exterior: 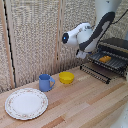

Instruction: Kindly employ your clamp to softly take hold of the bread. Delicately rest it on the oven pan, verifying that it is even on the surface. Using your clamp and attentiveness, smoothly glide the pan into the oven and along the appropriate brackets, securing it in position.

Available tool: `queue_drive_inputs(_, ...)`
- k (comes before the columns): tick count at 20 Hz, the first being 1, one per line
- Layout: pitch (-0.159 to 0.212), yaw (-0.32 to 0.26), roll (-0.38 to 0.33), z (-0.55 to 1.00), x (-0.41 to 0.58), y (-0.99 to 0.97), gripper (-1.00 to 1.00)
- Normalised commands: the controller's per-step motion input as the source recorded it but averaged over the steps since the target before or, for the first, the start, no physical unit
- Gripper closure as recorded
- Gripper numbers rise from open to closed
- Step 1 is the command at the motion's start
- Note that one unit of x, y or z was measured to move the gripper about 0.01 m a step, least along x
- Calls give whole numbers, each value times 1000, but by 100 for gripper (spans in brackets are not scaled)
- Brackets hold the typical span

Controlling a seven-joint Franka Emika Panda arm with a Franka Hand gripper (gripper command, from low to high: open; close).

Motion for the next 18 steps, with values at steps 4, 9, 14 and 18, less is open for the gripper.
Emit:
queue_drive_inputs(4, 45, 187, -204, -215, -271, -24, -100)
queue_drive_inputs(9, 10, 167, -208, -286, -203, -8, -100)
queue_drive_inputs(14, 0, 142, -207, -303, -195, -125, -100)
queue_drive_inputs(18, 0, 115, -166, -193, -120, -258, -100)
